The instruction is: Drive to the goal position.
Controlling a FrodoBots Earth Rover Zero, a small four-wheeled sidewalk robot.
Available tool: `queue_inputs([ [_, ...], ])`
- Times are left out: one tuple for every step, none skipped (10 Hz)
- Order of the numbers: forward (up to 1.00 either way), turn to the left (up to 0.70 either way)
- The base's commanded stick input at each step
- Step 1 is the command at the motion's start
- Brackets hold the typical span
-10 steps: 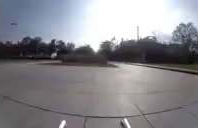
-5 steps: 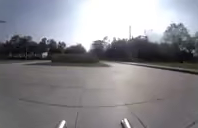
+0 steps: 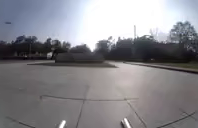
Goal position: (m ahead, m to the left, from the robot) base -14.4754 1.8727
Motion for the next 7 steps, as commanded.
queue_inputs([
  [1.00,0.00],
  [1.00,0.00],
  [1.00,0.00],
  [1.00,0.00],
  [1.00,0.00],
  [1.00,0.00],
  [1.00,0.01],
])
